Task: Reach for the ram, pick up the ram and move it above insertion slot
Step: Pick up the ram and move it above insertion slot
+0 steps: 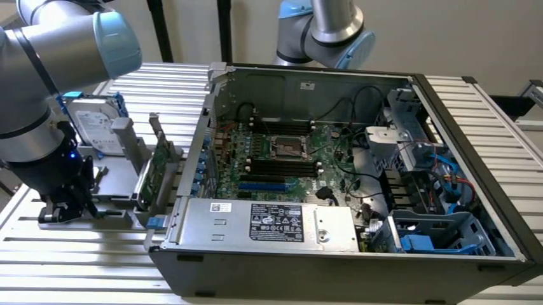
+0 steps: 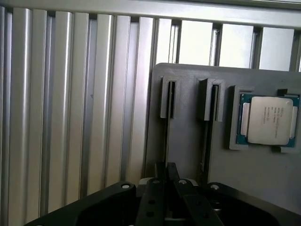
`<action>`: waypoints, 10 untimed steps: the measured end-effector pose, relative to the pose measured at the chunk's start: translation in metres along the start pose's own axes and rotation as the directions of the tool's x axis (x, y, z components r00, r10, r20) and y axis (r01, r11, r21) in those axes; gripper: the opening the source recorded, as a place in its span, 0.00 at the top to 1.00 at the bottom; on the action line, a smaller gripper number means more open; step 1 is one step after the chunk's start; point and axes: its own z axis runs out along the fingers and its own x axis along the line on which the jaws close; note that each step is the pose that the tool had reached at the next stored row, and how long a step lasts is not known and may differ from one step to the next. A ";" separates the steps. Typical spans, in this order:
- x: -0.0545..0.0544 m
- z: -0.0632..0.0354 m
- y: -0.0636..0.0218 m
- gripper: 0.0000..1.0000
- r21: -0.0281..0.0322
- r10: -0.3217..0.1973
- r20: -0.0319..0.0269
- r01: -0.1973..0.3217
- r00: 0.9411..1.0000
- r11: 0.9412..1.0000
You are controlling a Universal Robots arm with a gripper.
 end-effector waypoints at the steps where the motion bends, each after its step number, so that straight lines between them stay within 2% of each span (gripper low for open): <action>1: 0.000 0.0000 -0.0002 0.87 0.000 0.001 0.000 -0.001 1.000 1.000; 10: 0.000 -0.0057 -0.0007 0.87 0.000 0.009 0.004 -0.009 1.000 1.000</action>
